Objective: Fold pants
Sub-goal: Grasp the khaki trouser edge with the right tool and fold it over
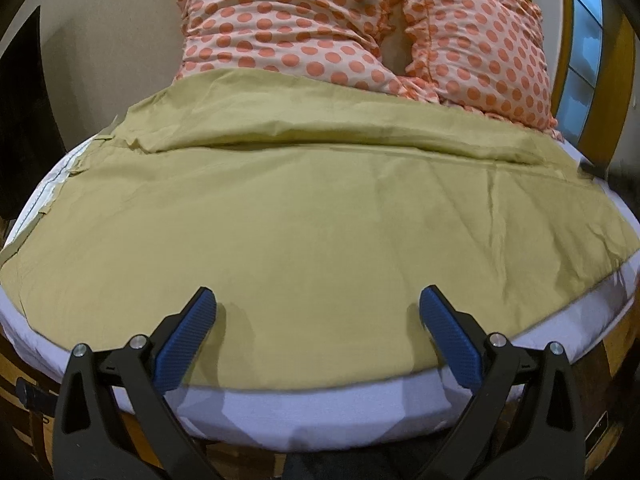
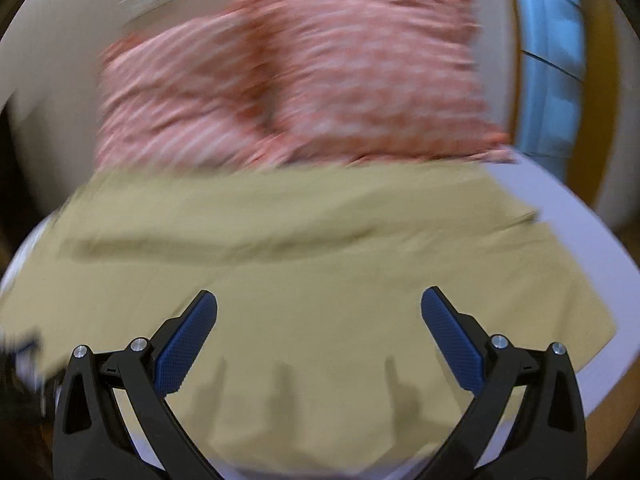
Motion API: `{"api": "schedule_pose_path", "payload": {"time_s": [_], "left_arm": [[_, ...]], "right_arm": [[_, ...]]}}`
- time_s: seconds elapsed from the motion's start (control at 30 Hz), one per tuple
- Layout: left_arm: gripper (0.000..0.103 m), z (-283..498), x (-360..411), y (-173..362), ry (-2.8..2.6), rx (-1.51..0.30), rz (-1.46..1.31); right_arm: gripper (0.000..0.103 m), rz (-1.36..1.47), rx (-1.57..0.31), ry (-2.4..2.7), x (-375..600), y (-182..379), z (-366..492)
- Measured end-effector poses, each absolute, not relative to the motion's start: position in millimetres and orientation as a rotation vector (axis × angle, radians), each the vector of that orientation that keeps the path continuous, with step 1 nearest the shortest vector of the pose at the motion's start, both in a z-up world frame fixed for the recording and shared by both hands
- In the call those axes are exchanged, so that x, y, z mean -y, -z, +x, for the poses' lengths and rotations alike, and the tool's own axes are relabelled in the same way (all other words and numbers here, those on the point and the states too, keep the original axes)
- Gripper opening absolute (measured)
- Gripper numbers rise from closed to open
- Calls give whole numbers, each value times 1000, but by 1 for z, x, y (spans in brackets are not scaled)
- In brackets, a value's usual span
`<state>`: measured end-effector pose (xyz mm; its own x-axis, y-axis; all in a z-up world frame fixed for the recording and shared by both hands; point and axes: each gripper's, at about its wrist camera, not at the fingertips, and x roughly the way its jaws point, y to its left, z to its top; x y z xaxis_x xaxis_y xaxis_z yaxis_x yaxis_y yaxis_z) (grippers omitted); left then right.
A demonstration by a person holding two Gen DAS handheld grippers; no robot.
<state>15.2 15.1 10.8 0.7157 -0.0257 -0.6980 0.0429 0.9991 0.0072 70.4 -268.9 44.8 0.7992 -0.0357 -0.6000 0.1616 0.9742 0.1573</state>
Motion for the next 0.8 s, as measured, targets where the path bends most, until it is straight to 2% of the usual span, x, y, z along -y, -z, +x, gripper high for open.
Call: {"api": "schedule_pose_path", "payload": {"time_s": [0.1, 0.17, 0.23, 0.33, 0.37, 0.47, 0.57, 0.63, 0.67, 0.7, 0.73, 0.77, 0.8], "left_arm": [[101, 20, -19, -22, 30, -730, 27], [101, 25, -19, -29, 28, -703, 46], [101, 29, -19, -33, 26, -684, 66], [101, 38, -18, -38, 33, -663, 86], [101, 42, -18, -40, 38, -658, 90], [101, 50, -19, -42, 44, -641, 99], [101, 56, -20, -43, 57, -628, 96], [101, 60, -21, -42, 59, -631, 90], [101, 63, -22, -41, 58, -635, 86], [101, 64, -24, -39, 56, -639, 80], [101, 67, -27, -37, 53, -646, 69], [101, 68, -28, -36, 53, -651, 58], [101, 69, -32, -35, 56, -657, 38]], "right_arm": [[100, 342, -690, 243, 323, -59, 143], [78, 424, -754, 300, 350, -56, 190], [66, 535, -833, 388, 381, -45, 252], [66, 577, -911, 464, 400, -30, 307], [62, 603, -951, 520, 411, -21, 346], [61, 658, -942, 581, 423, -11, 393], [62, 622, -963, 658, 436, 1, 437], [60, 475, -929, 692, 428, -2, 454], [52, 439, -947, 717, 427, -1, 458], [48, 431, -910, 681, 426, 0, 464], [35, 425, -895, 668, 430, 4, 465], [17, 442, -885, 663, 436, 7, 464], [14, 485, -847, 608, 444, 9, 465]]}}
